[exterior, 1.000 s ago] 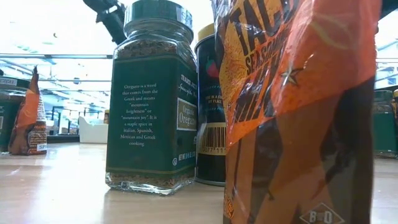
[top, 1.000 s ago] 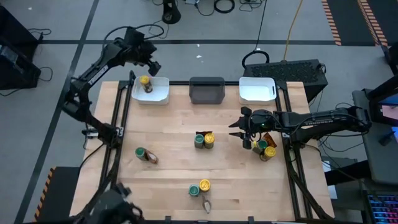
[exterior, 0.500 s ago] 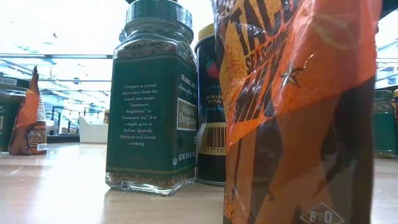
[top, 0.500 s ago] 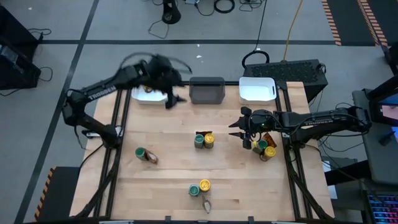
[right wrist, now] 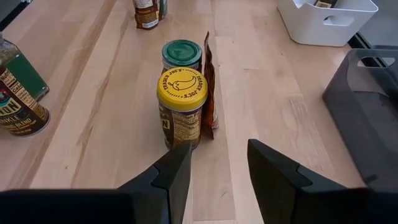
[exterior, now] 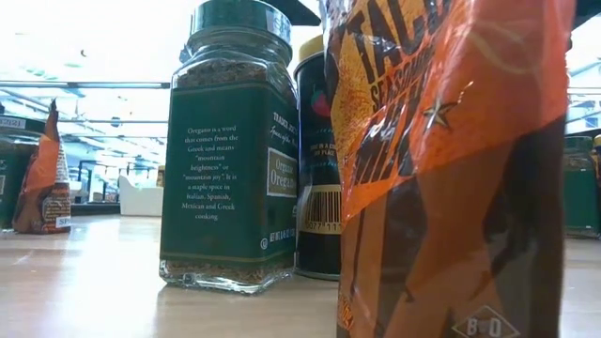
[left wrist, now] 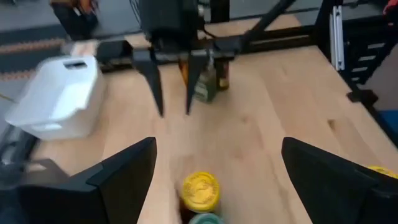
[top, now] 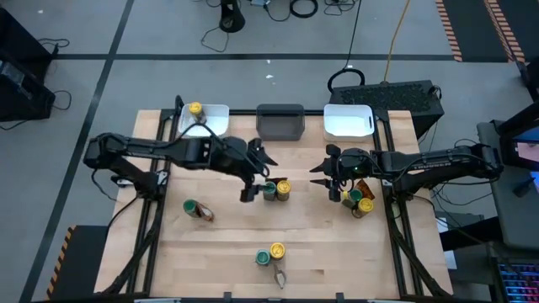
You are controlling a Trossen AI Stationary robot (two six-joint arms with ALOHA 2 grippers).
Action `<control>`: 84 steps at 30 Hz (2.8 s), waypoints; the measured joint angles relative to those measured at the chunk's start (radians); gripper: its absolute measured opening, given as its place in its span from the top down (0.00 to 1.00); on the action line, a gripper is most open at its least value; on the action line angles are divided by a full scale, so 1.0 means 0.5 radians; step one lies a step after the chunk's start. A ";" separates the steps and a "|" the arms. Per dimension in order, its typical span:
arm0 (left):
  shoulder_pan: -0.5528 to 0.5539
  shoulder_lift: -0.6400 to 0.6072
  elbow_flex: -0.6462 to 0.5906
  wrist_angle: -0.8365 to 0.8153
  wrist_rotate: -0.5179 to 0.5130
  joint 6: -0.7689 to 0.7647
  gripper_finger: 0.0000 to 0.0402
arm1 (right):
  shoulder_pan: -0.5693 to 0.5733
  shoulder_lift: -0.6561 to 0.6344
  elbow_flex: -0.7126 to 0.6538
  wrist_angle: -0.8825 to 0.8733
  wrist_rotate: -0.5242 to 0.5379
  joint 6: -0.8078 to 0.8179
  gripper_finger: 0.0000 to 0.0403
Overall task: Sort spices by type
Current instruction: Put the bottom yellow seasoning bottle into the left white bin
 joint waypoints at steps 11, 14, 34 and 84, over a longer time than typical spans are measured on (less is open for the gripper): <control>-0.079 0.372 -0.032 0.350 -0.009 -0.141 0.13 | 0.001 -0.001 -0.001 -0.018 -0.001 0.029 0.65; -0.071 0.428 -0.036 0.329 -0.027 -0.136 0.13 | 0.001 -0.001 -0.001 -0.012 0.000 0.042 0.65; -0.359 0.435 0.296 0.003 0.375 -0.448 0.13 | 0.001 -0.001 -0.001 -0.002 0.000 0.077 0.65; -0.806 1.275 1.191 -1.003 -0.445 -1.347 0.13 | 0.056 0.000 0.000 -0.110 0.003 0.034 0.65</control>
